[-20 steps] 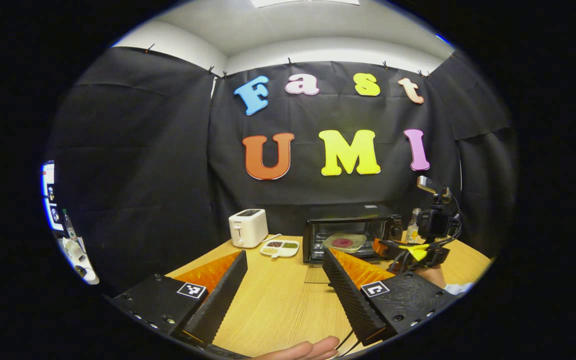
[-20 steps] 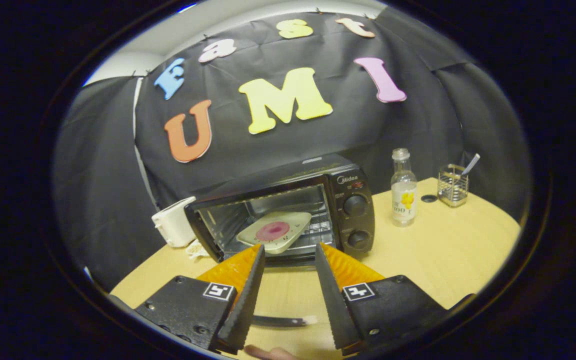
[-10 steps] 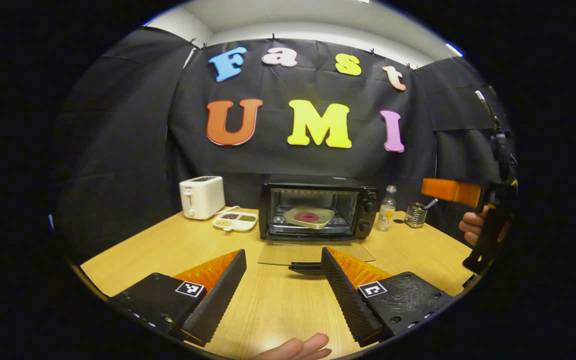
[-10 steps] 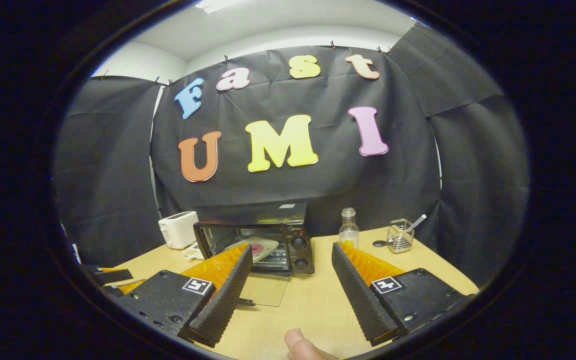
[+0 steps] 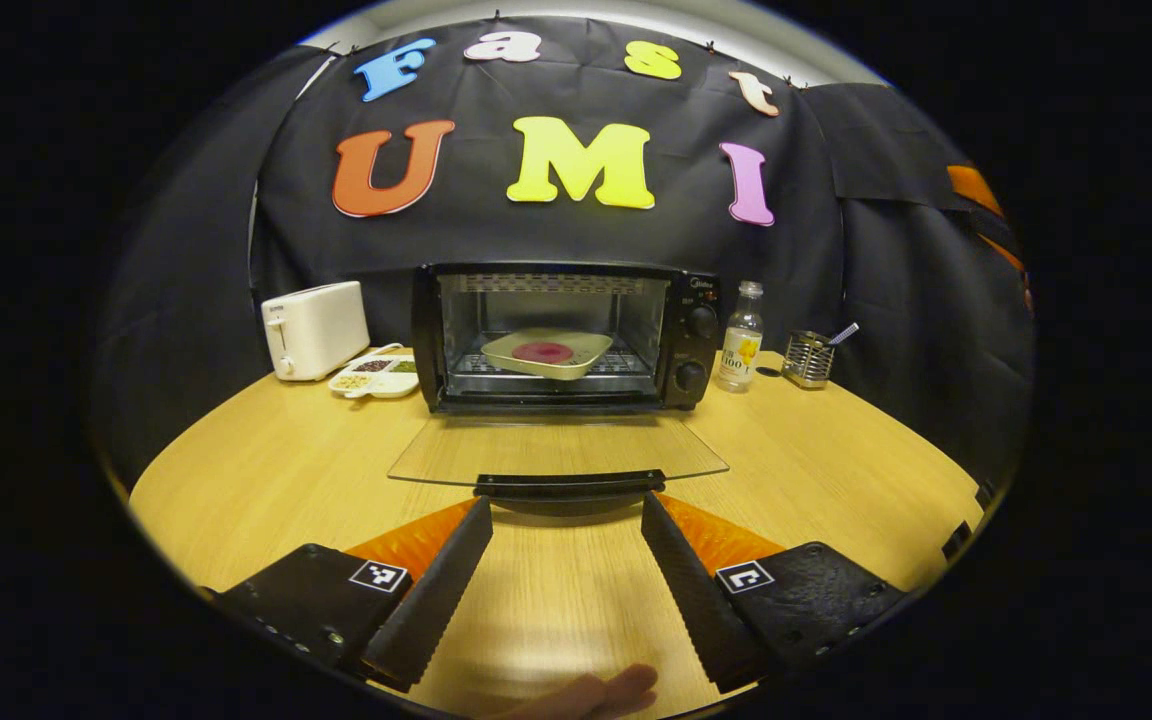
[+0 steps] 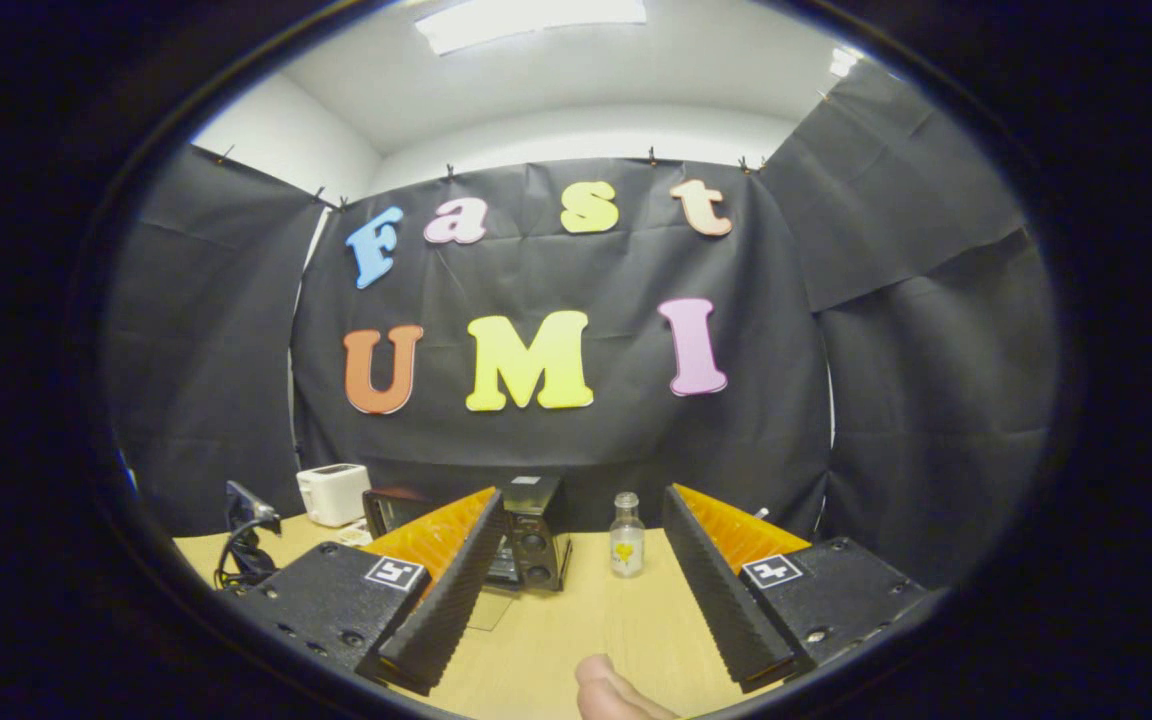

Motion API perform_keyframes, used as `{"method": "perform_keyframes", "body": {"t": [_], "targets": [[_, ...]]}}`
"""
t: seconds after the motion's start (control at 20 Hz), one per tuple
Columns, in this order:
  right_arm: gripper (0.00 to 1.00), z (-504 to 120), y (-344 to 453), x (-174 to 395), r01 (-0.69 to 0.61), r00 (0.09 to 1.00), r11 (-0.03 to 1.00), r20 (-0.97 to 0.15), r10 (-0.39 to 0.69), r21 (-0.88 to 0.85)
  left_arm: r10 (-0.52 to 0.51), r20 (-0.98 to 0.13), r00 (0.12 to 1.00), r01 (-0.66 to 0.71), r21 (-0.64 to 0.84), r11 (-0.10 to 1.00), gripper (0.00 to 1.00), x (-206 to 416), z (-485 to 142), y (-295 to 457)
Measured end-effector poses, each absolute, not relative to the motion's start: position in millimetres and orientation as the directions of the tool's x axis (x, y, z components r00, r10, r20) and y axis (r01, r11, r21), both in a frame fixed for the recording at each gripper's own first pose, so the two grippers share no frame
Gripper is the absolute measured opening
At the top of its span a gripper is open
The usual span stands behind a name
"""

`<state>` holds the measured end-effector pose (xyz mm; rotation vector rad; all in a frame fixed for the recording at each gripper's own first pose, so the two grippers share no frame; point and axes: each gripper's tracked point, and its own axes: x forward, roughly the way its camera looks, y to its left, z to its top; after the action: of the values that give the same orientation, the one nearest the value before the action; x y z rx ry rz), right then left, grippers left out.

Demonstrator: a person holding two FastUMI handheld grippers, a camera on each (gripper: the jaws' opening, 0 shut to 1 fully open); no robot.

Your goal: Open the electric oven with the left hand, put the food in, and close the electric oven.

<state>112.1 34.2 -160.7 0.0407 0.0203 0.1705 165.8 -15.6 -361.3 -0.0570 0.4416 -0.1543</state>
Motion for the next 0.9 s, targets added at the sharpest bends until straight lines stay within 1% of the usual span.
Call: {"method": "perform_keyframes", "body": {"t": [0.05, 0.1, 0.25, 0.3, 0.35, 0.4, 0.45, 0.5, 0.55, 0.65, 0.7, 0.75, 0.85, 0.9], "targets": [[0.96, -159.1, 29.9, 112.7, -0.167, 0.986, 0.985, -0.01, 0.167, 0.035, -0.163, -0.432, 0.887, 0.14, -0.083, 0.987, 0.96, 170.8, -366.3, -20.5], [1.0, -158.0, 25.2, 114.6, -0.161, 0.987, 0.986, -0.002, 0.161, 0.031, -0.159, -0.443, 0.882, 0.141, -0.074, 0.987, 0.96, 176.1, -371.1, -23.6], [1.0, -153.3, 15.8, 119.9, -0.152, 0.988, 0.988, 0.014, 0.152, 0.014, -0.148, -0.481, 0.864, 0.148, -0.039, 0.988, 0.96, 185.2, -388.6, -29.6], [0.96, -152.0, 13.6, 121.6, -0.153, 0.988, 0.988, 0.017, 0.153, 0.016, -0.142, -0.491, 0.86, 0.142, -0.037, 0.989, 0.95, 187.4, -391.8, -28.2], [0.96, -152.2, 11.1, 122.2, -0.154, 0.988, 0.988, 0.018, 0.154, 0.017, -0.136, -0.499, 0.856, 0.133, -0.042, 0.99, 0.95, 190.0, -395.4, -27.9], [1.0, -153.2, 9.0, 124.5, -0.153, 0.988, 0.988, 0.018, 0.153, 0.019, -0.132, -0.508, 0.851, 0.124, -0.051, 0.991, 0.95, 192.0, -398.6, -26.9], [1.0, -153.9, 6.6, 125.6, -0.151, 0.988, 0.988, 0.019, 0.151, 0.023, -0.128, -0.513, 0.848, 0.116, -0.055, 0.992, 0.95, 194.9, -400.4, -25.3], [0.96, -153.9, 5.7, 126.8, -0.15, 0.989, 0.988, 0.021, 0.149, 0.023, -0.122, -0.516, 0.848, 0.11, -0.054, 0.992, 0.95, 198.0, -401.1, -23.9], [1.0, -155.2, 4.6, 126.8, -0.149, 0.989, 0.989, 0.019, 0.149, 0.023, -0.111, -0.523, 0.845, 0.1, -0.049, 0.994, 0.96, 200.9, -402.7, -21.0], [1.0, -156.9, 4.7, 126.4, -0.151, 0.988, 0.988, 0.019, 0.151, 0.032, -0.111, -0.548, 0.829, 0.114, -0.028, 0.993, 0.95, 198.1, -406.3, -21.1], [0.96, -157.3, 4.5, 126.9, -0.15, 0.989, 0.988, 0.019, 0.15, 0.042, -0.11, -0.548, 0.829, 0.117, -0.021, 0.993, 0.94, 199.8, -405.7, -21.3], [1.0, -157.3, 4.7, 126.4, -0.152, 0.988, 0.987, 0.017, 0.151, 0.053, -0.109, -0.55, 0.828, 0.117, -0.021, 0.993, 0.94, 200.7, -405.5, -20.7], [1.0, -159.3, 5.7, 127.1, -0.152, 0.988, 0.987, 0.009, 0.151, 0.054, -0.107, -0.548, 0.83, 0.109, -0.028, 0.994, 0.94, 202.3, -402.7, -18.6], [0.96, -160.6, 5.3, 127.1, -0.15, 0.989, 0.988, 0.003, 0.15, 0.047, -0.108, -0.556, 0.824, 0.103, -0.04, 0.994, 0.95, 202.8, -401.9, -18.8]]}}
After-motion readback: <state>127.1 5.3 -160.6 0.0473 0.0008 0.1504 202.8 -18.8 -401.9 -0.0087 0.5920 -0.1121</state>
